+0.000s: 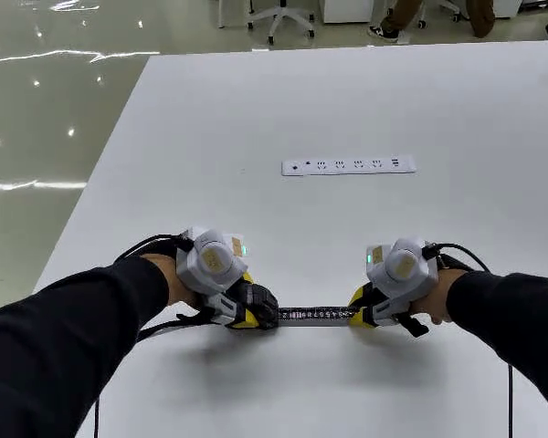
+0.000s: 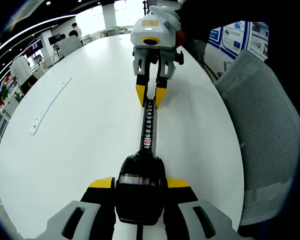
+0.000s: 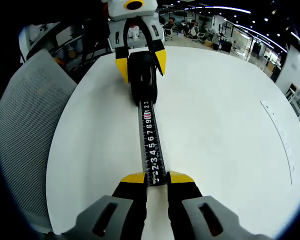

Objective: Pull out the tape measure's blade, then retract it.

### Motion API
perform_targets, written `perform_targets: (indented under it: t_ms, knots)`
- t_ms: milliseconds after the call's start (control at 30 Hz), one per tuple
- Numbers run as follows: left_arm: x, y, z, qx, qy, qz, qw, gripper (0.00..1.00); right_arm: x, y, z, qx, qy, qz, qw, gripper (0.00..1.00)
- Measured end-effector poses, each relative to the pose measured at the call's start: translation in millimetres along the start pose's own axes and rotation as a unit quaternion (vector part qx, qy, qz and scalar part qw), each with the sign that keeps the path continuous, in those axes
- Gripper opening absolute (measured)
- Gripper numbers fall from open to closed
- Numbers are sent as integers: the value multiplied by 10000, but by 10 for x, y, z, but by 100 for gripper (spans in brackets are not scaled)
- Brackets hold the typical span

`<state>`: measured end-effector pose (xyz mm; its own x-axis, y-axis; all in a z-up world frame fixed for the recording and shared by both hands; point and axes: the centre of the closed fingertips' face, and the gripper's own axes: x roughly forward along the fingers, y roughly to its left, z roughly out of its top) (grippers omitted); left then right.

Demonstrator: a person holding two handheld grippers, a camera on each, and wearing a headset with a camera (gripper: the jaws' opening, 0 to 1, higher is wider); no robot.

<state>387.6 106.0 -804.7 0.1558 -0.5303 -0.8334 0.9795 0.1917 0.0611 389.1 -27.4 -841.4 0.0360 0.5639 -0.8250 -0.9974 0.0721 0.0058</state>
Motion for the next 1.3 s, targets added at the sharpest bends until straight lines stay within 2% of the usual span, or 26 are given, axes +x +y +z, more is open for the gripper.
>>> perform_targets:
  t_ms: [1300]
  knots:
    - [7,-2,1,-31,-35,55,10000,33,-197,-52,-318,121,133,-89,9998,10]
